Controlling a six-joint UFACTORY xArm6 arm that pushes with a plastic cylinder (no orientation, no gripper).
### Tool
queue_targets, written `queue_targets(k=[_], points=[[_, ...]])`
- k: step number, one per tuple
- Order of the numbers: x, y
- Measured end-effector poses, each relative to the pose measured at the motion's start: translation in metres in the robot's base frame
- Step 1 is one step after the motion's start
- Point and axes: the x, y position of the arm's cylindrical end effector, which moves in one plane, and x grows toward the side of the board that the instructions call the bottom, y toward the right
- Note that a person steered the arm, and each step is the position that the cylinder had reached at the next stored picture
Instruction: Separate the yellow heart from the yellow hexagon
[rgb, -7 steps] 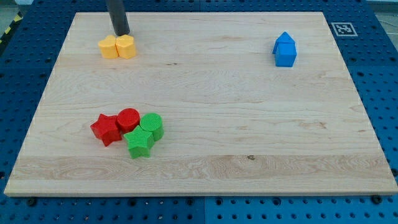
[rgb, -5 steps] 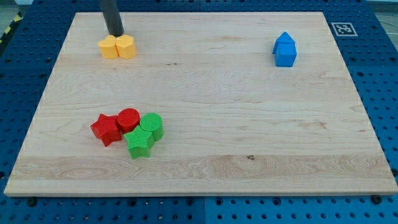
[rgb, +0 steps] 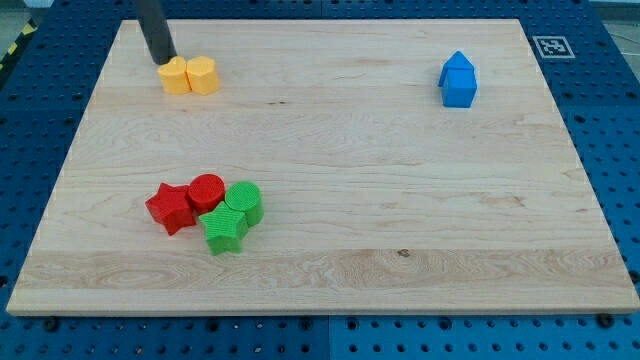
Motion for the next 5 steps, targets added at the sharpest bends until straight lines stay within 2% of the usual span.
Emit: queue_targets(k=[5], points=[[0.022, 0.017]])
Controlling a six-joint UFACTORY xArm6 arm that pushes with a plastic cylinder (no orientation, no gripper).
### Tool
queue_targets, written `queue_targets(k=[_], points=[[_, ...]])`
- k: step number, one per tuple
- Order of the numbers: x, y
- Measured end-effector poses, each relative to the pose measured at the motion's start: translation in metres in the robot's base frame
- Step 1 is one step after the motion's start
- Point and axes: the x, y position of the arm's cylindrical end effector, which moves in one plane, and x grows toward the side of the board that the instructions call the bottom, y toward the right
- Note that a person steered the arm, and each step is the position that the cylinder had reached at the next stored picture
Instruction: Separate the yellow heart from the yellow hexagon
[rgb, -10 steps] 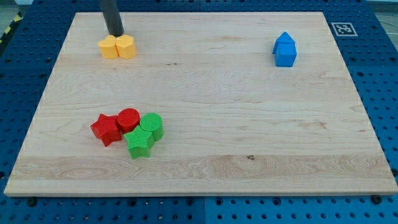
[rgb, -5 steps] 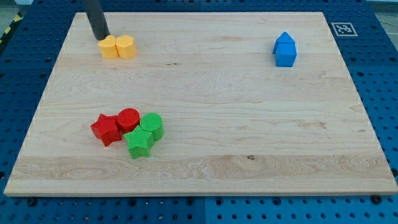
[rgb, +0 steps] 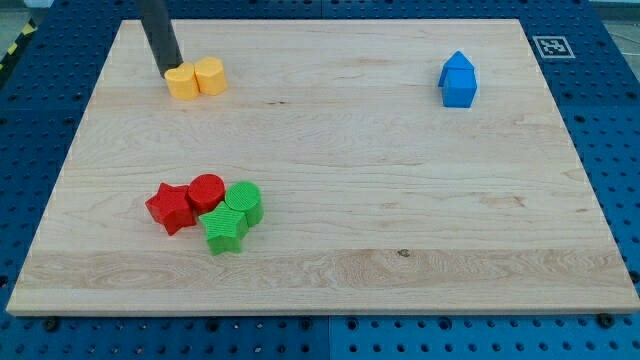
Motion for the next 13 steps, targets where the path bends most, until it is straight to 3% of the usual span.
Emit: queue_targets(k=[8, 13], points=[[0.026, 0.059], [0.029, 0.037]])
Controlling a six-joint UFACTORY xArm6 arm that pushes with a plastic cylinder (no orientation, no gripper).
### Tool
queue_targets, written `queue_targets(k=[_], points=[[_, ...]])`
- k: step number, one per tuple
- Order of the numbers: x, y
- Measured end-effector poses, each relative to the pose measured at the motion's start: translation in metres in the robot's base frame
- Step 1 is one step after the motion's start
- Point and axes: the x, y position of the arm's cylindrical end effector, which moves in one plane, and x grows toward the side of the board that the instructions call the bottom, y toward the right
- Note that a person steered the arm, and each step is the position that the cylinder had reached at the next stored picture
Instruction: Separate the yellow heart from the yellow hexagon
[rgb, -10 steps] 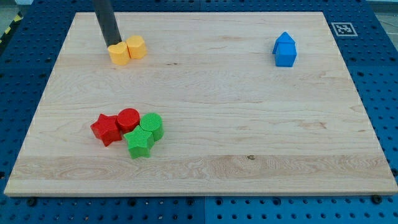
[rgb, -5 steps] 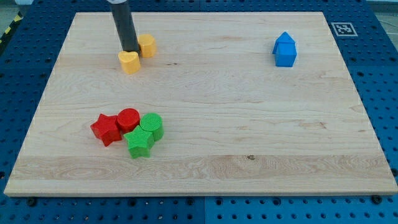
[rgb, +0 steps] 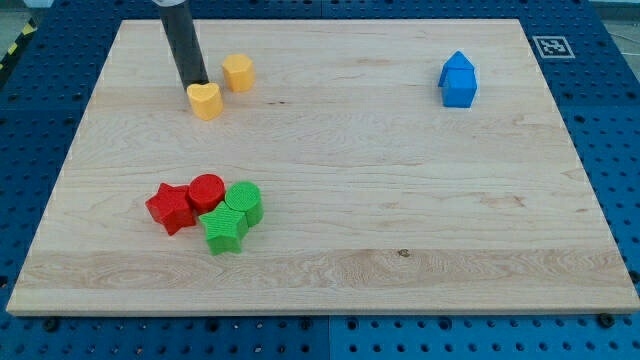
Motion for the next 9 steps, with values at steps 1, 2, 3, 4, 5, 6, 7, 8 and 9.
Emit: queue_targets(k=[1, 2, 3, 4, 5, 6, 7, 8, 9], points=[[0.005, 0.001], [0.005, 0.001], [0.007, 0.001], [0.007, 0.001], [0.007, 0.002], [0.008, 0.010], [0.008, 0.010], [0.008, 0.013], [0.008, 0.025]])
